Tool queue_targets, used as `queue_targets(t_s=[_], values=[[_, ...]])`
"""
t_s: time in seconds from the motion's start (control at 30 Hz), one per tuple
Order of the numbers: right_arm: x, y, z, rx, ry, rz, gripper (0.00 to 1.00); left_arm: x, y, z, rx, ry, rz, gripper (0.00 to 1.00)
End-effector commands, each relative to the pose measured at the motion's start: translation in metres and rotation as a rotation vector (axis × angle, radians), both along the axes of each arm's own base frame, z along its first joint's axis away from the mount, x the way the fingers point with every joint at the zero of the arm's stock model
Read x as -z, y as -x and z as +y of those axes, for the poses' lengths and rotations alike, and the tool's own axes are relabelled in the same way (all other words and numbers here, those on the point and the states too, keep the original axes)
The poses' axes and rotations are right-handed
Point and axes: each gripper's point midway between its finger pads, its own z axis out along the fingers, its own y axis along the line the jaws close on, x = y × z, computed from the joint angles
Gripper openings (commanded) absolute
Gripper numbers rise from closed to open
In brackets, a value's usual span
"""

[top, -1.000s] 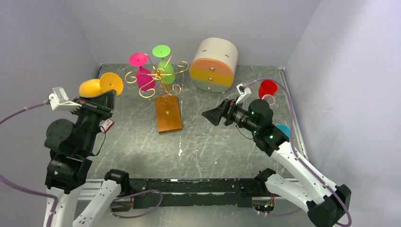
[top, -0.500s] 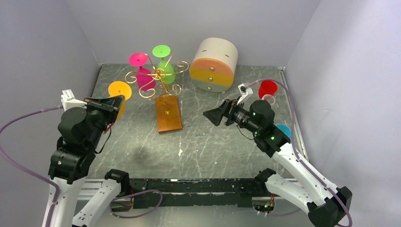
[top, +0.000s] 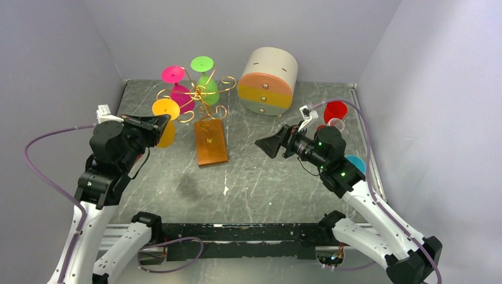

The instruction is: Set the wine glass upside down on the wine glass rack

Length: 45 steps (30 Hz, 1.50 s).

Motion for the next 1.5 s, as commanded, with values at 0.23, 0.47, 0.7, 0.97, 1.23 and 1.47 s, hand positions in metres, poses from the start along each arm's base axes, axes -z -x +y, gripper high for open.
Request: queue_targets(t_s=[0.23,0.47,0.7,0.97,1.23,1.47], values=[[-0.014,0.004,-0.006,0.013,-0.011,-0.042,1.00,-0.032,-0.019,-0.018,0.061,0.078,-0.087,0.07],[-0.014,0.006,-0.008,0.014,-0.009,-0.039,1.00,-0.041,-0.027,-0.025,0.093,0.081,-0.109,0.07],[-0.015,0.007,-0.010,0.022,-0.002,-0.039,1.00,-0.047,-0.033,-0.022,0.072,0.064,-0.126,0.07],[-0.017,0.009,-0.012,0.029,-0.009,-0.045,1.00,-0.049,-0.041,-0.024,0.074,0.059,-0.142,0.07],[-0.019,0.009,-0.012,0.025,-0.009,-0.049,1.00,-0.048,-0.050,-0.024,0.064,0.050,-0.145,0.07],[-0.019,0.009,-0.012,0.025,-0.008,-0.052,1.00,-0.050,-0.058,-0.017,0.018,0.024,-0.151,0.07]])
